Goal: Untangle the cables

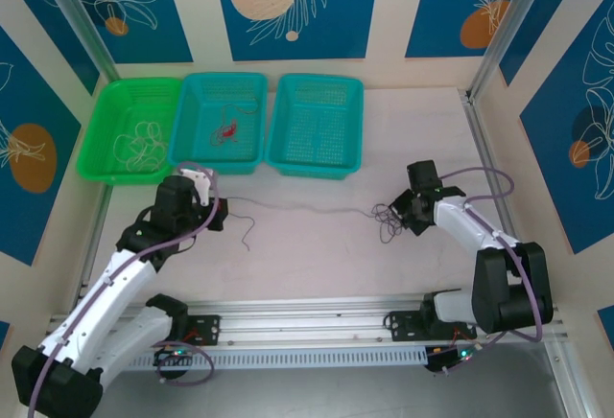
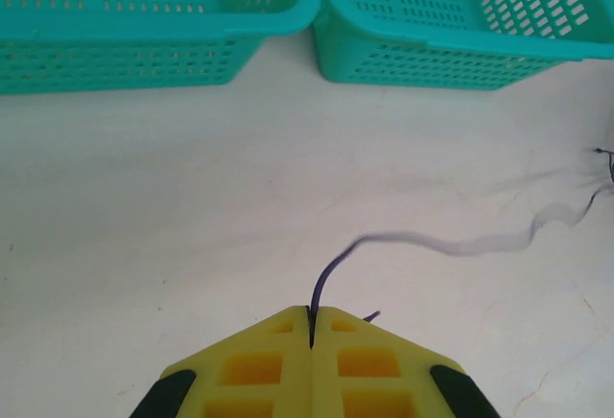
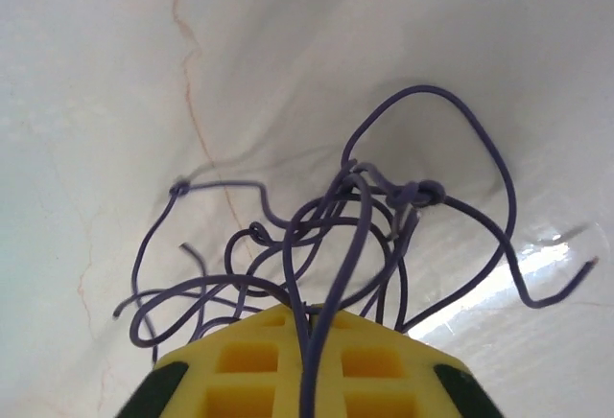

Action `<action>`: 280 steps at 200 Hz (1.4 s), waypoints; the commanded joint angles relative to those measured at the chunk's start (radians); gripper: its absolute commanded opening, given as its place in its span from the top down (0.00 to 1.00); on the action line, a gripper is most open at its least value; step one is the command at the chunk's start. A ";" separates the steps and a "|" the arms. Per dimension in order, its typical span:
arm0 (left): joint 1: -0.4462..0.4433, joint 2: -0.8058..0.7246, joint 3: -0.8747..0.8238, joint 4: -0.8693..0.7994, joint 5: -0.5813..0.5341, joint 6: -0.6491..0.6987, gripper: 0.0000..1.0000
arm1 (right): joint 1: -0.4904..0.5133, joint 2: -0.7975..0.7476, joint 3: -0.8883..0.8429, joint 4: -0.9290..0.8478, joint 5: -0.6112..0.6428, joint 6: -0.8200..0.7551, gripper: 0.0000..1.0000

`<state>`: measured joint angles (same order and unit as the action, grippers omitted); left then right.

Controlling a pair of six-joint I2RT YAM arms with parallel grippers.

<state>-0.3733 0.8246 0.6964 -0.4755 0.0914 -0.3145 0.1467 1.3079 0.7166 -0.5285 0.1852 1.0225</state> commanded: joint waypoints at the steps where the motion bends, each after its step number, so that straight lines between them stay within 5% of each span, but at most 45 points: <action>1: 0.012 0.010 -0.008 0.041 0.117 -0.009 1.00 | 0.068 0.010 0.057 -0.058 -0.015 -0.103 0.79; 20: 0.011 0.022 -0.026 0.092 0.155 -0.029 1.00 | 0.152 0.003 0.120 -0.152 0.089 -0.119 0.66; 71: 0.011 0.027 -0.021 0.095 0.158 -0.014 1.00 | 0.330 0.007 0.173 -0.114 0.194 -0.079 0.55; 121: 0.010 -0.012 0.043 0.014 0.089 0.050 1.00 | 0.234 0.227 0.134 0.016 0.073 0.051 0.54; 136: 0.013 -0.017 0.096 -0.065 0.018 0.100 1.00 | 0.192 0.261 0.127 0.034 0.049 0.060 0.59; 167: 0.097 -0.033 0.185 -0.183 -0.102 0.156 1.00 | 0.091 0.215 0.063 0.062 0.059 0.088 0.89; 217: 0.411 0.021 0.235 -0.145 0.151 0.122 1.00 | -0.198 0.102 -0.064 0.136 -0.042 0.097 1.00; 241: 0.436 0.042 0.259 -0.121 0.228 0.109 1.00 | -0.284 0.082 -0.071 0.138 -0.100 0.052 1.00; 264: 0.435 0.023 0.241 0.006 0.434 0.060 1.00 | -0.256 0.065 -0.052 0.129 -0.136 0.000 1.00; 280: 0.434 0.006 0.237 0.084 0.528 0.021 1.00 | -0.215 0.040 -0.030 0.104 -0.145 -0.019 0.88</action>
<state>0.0525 0.8658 0.9134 -0.5434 0.3855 -0.2306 -0.1139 1.3926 0.6590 -0.3969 0.1097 1.0607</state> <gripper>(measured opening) 0.037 0.068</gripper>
